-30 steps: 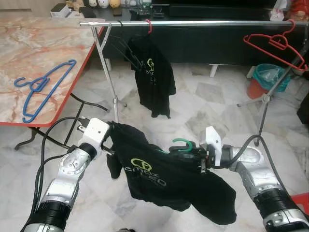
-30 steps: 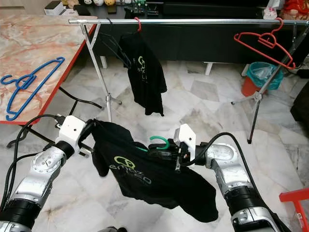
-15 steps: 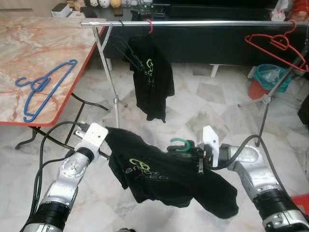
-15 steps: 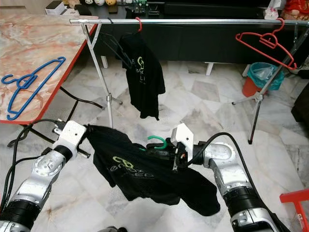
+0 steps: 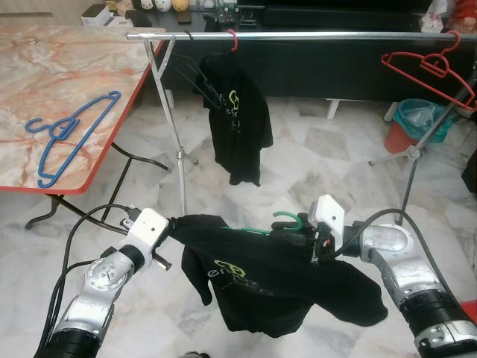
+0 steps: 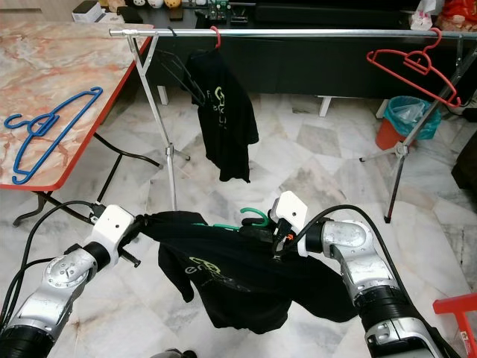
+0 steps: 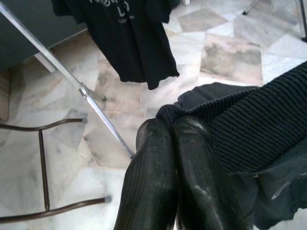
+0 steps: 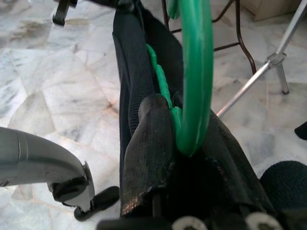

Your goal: Hang hanger

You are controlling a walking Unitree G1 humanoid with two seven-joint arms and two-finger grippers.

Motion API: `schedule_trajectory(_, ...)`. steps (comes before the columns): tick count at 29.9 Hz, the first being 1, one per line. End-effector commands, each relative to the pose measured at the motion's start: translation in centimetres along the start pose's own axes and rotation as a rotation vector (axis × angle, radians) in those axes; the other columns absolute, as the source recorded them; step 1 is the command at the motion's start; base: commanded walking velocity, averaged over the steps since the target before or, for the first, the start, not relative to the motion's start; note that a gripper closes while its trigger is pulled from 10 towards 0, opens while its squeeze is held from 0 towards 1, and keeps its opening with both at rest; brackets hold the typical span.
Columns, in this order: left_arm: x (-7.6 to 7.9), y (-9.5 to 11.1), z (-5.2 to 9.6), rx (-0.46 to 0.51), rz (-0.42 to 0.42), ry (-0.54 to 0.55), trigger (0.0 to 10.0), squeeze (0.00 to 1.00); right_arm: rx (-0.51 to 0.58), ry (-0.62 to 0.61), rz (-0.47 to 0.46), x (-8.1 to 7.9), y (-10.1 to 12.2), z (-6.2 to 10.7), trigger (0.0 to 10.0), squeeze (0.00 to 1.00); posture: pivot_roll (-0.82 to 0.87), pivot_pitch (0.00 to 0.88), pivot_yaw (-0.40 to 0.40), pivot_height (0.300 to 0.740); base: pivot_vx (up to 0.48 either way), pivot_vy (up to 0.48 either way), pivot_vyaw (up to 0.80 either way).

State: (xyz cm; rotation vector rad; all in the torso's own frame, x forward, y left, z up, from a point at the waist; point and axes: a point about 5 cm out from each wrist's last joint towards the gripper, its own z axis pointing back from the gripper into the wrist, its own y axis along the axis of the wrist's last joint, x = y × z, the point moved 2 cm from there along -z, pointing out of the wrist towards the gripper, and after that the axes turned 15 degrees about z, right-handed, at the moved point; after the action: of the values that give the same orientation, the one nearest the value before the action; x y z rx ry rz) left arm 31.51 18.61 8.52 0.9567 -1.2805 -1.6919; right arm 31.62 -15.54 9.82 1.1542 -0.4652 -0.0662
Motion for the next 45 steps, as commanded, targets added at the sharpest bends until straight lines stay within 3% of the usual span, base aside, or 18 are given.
schedule_trajectory(1, -1.2, 0.6, 0.5, 0.030, 0.014, 0.046, 10.0, 0.00, -0.028, -0.014, 0.011, 0.3, -0.4, 0.6, 10.0, 0.00, 0.03, 0.111, -0.002, 0.740, 0.000, 0.000, 0.00)
schedule_trajectory(3, -1.0, 0.4, 0.4, 0.012, 0.001, 0.027, 10.0, 0.00, 0.001, -0.022, 0.005, 0.3, 0.0, 0.4, 10.0, 0.00, 0.03, 0.111, 0.001, 0.740, 0.000, 0.000, 0.00)
schedule_trajectory(9, 0.6, -0.7, 0.9, -0.036, -0.004, -0.083, 10.0, 0.00, -0.051, -0.134, 0.035, 2.0, -0.4, 1.0, 10.0, 0.00, 0.02, 0.110, 0.002, 0.740, 0.000, 0.000, 0.00)
schedule_trajectory(13, 1.5, -2.5, 1.3, -0.145, -0.047, -0.161, 10.0, 0.00, -0.055, -0.218, 0.048, 3.1, -0.2, 1.1, 10.0, 0.00, 0.03, 0.109, 0.001, 0.740, 0.000, 0.000, 0.00)
schedule_trajectory(17, 0.9, -2.6, 0.6, -0.148, -0.062, -0.079, 10.0, 0.00, 0.065, -0.123, 0.026, 2.1, 1.2, 0.4, 10.0, 0.00, 0.03, 0.108, 0.002, 0.740, 0.000, 0.000, 0.00)
schedule_trajectory(21, 0.1, -2.2, -0.1, -0.125, -0.077, 0.030, 10.0, 0.00, 0.118, -0.022, 0.011, 0.9, 1.6, 0.1, 10.0, 0.00, 0.03, 0.106, 0.001, 0.740, 0.000, 0.000, 0.00)
schedule_trajectory(25, -0.3, -2.1, -0.5, -0.119, -0.052, 0.085, 10.0, 0.00, 0.151, -0.009, -0.001, 0.7, 1.8, 0.1, 10.0, 0.00, 0.03, 0.105, 0.001, 0.740, 0.000, 0.000, 0.00)
schedule_trajectory(29, 1.0, -2.3, -0.7, -0.120, -0.024, 0.000, 10.0, 0.00, 0.174, -0.103, 0.004, 1.8, 2.2, 0.3, 10.0, 0.00, 0.02, 0.102, 0.002, 0.740, 0.000, 0.000, 0.00)
schedule_trajectory(31, 2.4, -2.4, -0.6, -0.115, -0.010, -0.099, 10.0, 0.00, 0.202, -0.258, 0.023, 3.4, 2.8, 0.1, 10.0, 0.00, 0.02, 0.102, 0.001, 0.740, 0.000, 0.000, 0.00)
schedule_trajectory(36, 3.7, -1.8, -0.9, -0.079, 0.025, -0.156, 10.0, 0.00, 0.263, -0.497, -0.015, 5.2, 3.7, -0.8, 10.0, 0.00, 0.03, 0.102, 0.000, 0.740, 0.000, 0.000, 0.00)
schedule_trajectory(40, 4.1, -0.3, -1.4, -0.012, 0.066, -0.167, 10.0, 0.00, 0.323, -0.577, -0.083, 5.1, 4.1, -1.9, 10.0, 0.00, 0.03, 0.101, -0.001, 0.740, 0.000, 0.000, 0.00)
schedule_trajectory(45, 4.7, 3.2, -2.2, 0.124, 0.154, -0.188, 10.0, 0.00, 0.272, -0.650, -0.116, 4.2, 2.9, -3.5, 10.0, 0.00, 0.03, 0.100, -0.008, 0.740, 0.000, 0.000, 0.00)
